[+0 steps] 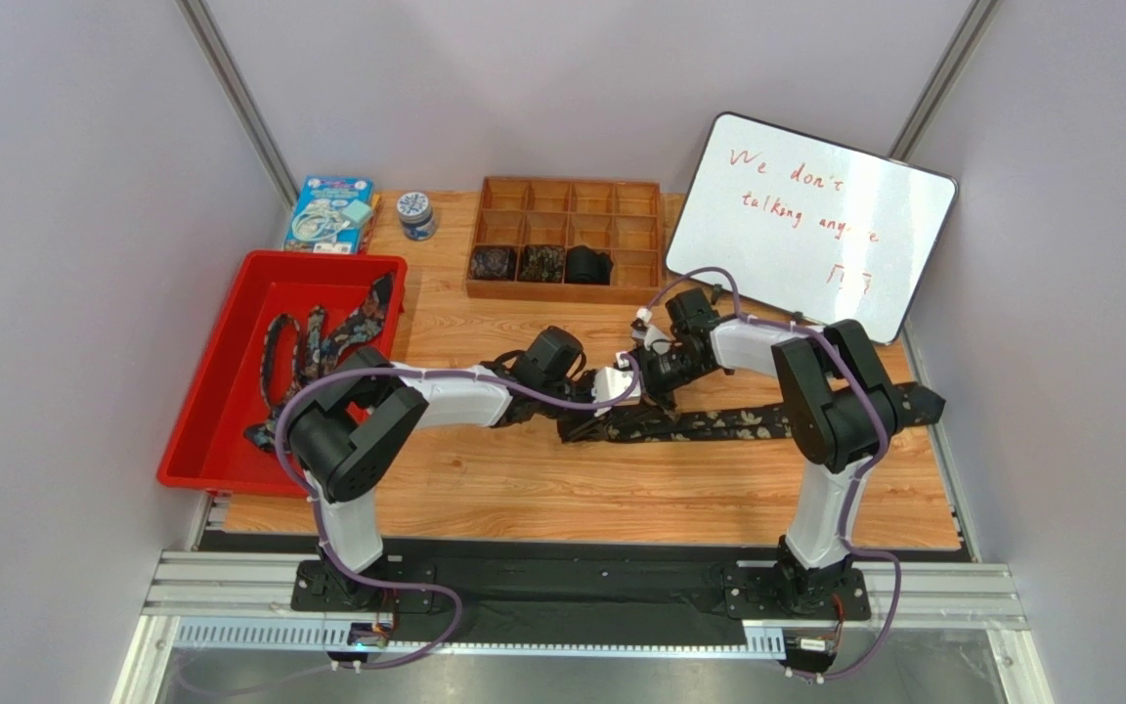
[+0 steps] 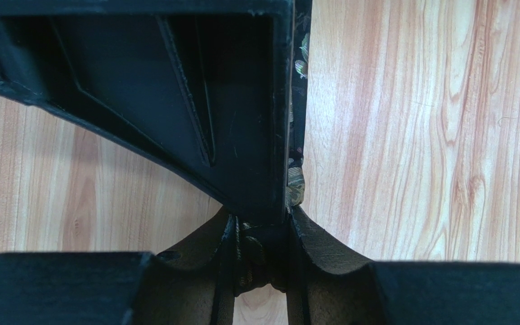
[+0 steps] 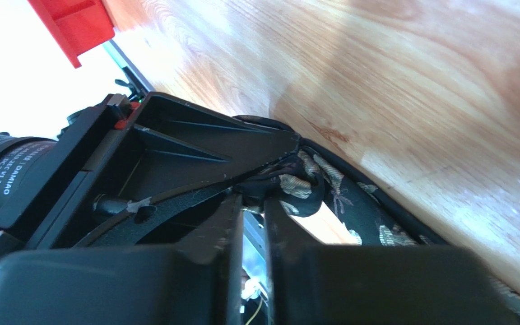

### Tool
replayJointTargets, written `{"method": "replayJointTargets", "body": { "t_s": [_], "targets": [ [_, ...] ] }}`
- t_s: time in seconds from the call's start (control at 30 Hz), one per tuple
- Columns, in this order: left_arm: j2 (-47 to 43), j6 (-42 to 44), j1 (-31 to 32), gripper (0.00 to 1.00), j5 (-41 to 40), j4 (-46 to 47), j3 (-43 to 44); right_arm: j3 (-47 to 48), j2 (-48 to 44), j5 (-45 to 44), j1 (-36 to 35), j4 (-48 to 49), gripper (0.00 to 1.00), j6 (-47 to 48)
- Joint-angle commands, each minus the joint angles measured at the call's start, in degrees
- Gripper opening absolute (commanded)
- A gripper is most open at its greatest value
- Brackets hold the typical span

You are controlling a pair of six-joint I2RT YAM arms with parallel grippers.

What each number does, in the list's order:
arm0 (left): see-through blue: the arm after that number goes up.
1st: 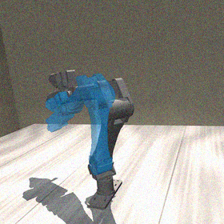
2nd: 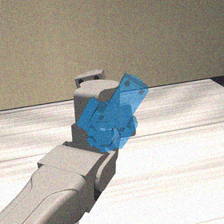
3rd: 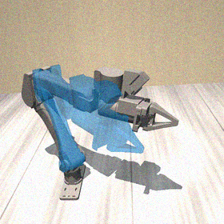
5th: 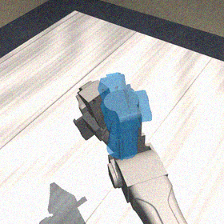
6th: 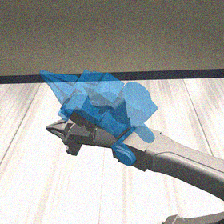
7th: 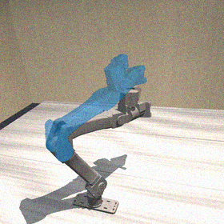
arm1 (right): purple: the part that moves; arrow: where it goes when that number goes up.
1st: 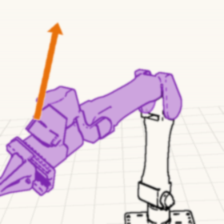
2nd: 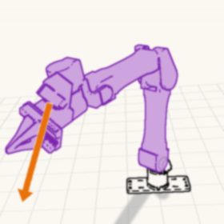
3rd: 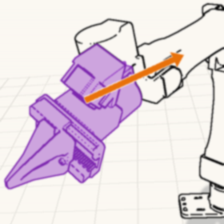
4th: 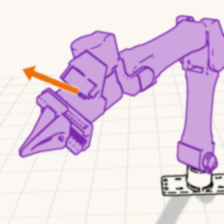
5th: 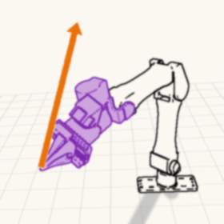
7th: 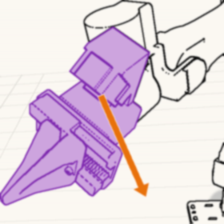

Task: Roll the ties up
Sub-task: Roll the tie at the center of the board.

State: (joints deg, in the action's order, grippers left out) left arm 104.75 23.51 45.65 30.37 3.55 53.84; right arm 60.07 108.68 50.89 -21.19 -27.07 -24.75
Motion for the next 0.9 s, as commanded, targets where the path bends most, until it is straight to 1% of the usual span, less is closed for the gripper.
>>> {"method": "replayJointTargets", "body": {
  "t_s": [0.0, 0.07, 0.17, 0.2, 0.3, 0.33, 0.4, 0.67, 0.73, 0.87],
  "targets": [
    [2.2, -0.4, 0.0, 0.20, -1.0, -5.0, -0.4, 0.8, 3.7, -4.2, -0.5, 0.6, 0.00, 1.3],
    [2.0, -0.6, 0.0, 0.22, -1.0, -5.0, -0.4, 0.7, 4.3, -3.9, 0.3, 0.3, 0.00, 1.7],
    [1.4, -1.6, -0.4, 0.32, -0.8, -5.0, -0.3, 0.0, 4.8, -2.9, 2.1, -0.2, 0.00, 2.3],
    [1.2, -2.2, -0.9, 0.42, 0.5, -4.9, -0.5, -0.2, 5.1, -2.6, 2.6, -0.4, 0.00, 2.5],
    [-0.8, -3.3, -1.3, 0.57, 1.4, -2.4, -2.1, -0.9, 6.1, -0.5, 4.5, -0.6, 0.00, 3.5],
    [-1.9, -3.2, -1.4, 0.59, 1.5, -1.4, -2.9, -1.1, 6.3, 0.1, 4.8, -0.6, 0.00, 4.0],
    [-2.9, -3.6, -1.5, 0.63, 1.6, 0.1, -3.7, -1.4, 6.6, 1.7, 5.7, -0.7, 0.00, 4.4],
    [-5.3, -5.0, -1.6, 0.68, 2.3, 2.2, -4.3, -2.3, 9.9, 7.7, 10.3, -1.1, 0.00, 6.6],
    [-4.6, -5.3, -1.5, 0.71, 2.5, 3.5, -3.9, -2.7, 10.3, 8.8, 11.1, -1.1, 0.00, 7.1],
    [-1.8, -6.7, -1.6, 0.72, 1.3, 5.8, -2.3, -3.4, 11.2, 11.2, 11.8, -0.9, 0.00, 7.7]
  ]
}}
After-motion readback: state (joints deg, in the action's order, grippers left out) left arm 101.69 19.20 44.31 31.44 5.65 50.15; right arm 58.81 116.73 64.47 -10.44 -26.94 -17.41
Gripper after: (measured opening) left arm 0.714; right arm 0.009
